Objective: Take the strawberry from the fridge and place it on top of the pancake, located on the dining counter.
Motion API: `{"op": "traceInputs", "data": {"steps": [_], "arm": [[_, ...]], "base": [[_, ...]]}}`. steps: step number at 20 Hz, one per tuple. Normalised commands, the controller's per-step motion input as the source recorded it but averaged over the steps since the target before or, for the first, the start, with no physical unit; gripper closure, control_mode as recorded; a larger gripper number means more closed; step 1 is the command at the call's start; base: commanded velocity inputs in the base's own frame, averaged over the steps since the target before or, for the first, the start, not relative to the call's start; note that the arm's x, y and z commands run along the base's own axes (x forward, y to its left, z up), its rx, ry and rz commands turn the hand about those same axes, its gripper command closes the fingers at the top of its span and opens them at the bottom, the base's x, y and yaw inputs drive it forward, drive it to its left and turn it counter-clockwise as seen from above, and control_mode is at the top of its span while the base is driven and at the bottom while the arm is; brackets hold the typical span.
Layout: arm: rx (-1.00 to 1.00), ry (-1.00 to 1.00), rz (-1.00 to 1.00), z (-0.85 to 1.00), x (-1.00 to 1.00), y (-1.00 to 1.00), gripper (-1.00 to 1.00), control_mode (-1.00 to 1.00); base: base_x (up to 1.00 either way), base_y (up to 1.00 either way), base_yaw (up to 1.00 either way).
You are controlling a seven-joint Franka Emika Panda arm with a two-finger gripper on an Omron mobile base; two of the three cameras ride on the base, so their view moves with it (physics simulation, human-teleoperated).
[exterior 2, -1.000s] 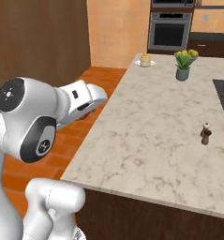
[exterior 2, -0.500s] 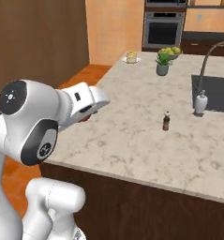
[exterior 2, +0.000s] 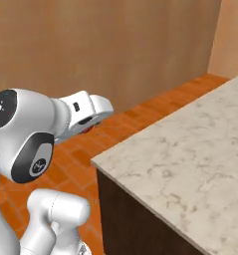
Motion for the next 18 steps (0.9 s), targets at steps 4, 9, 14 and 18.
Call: {"op": "traceInputs", "data": {"steps": [4,9,14,18], "arm": [[0.00,0.00,0.00,0.00,0.00,0.00,1.00,1.00],[0.00,0.00,0.00,0.00,0.00,0.00,1.00,1.00],[0.00,0.00,0.00,0.00,0.00,0.00,1.00,1.00],[0.00,0.00,0.00,0.00,0.00,0.00,1.00,1.00]], "base": [[0.35,0.15,0.83],[0.80,0.22,0.67],[1.00,0.11,0.44],[1.00,0.05,0.12]]}}
